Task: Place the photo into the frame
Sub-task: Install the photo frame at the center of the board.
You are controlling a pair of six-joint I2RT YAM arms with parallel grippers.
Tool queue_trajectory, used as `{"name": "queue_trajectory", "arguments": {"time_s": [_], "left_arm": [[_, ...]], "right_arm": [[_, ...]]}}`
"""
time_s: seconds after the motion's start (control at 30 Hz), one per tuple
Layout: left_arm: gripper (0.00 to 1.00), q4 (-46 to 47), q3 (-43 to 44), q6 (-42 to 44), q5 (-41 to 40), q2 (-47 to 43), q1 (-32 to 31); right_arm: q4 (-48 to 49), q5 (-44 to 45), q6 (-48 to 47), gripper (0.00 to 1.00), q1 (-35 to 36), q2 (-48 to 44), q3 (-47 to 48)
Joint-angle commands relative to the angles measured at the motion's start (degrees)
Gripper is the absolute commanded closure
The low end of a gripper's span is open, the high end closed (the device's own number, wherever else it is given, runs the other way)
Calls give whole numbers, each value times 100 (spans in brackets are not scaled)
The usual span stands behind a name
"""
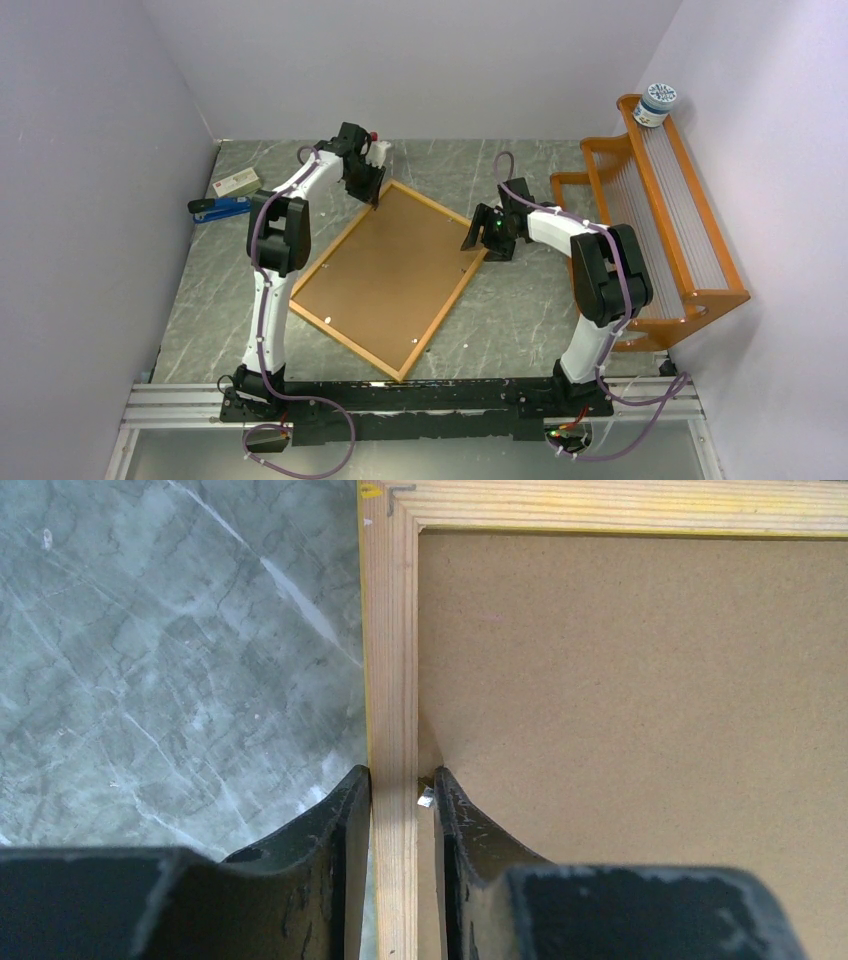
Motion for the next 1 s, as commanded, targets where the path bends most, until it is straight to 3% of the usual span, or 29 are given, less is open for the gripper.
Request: {"name": "queue_trajectory", "arguments": {"time_s": [0.0, 0.07, 0.23, 0.33, 0.5, 0.77, 0.97], "left_arm": [[82, -1124, -1, 14, 259, -64, -102], [77, -1163, 208, -200, 336, -50, -28], [45, -837, 343, -1051, 855, -348, 320], [32, -278, 10, -1622, 1253, -777, 611], [24, 549, -800, -2316, 1264, -1560, 979], [17, 276, -2337, -2642, 75, -2452, 1008], [16, 445, -3292, -2734, -103, -2864, 1015]], "right_arm": [[523, 16, -136, 28, -12, 152, 304], [362, 160, -134, 28, -32, 61, 422], [-214, 682, 22, 24, -86, -289, 650], [-520, 1135, 135, 22, -87, -605, 624], [-904, 1412, 179, 21, -82, -1040, 430], [-1059, 883, 553, 21, 119, -1658, -318], [-986, 567, 680, 20, 550, -1500, -571]]}}
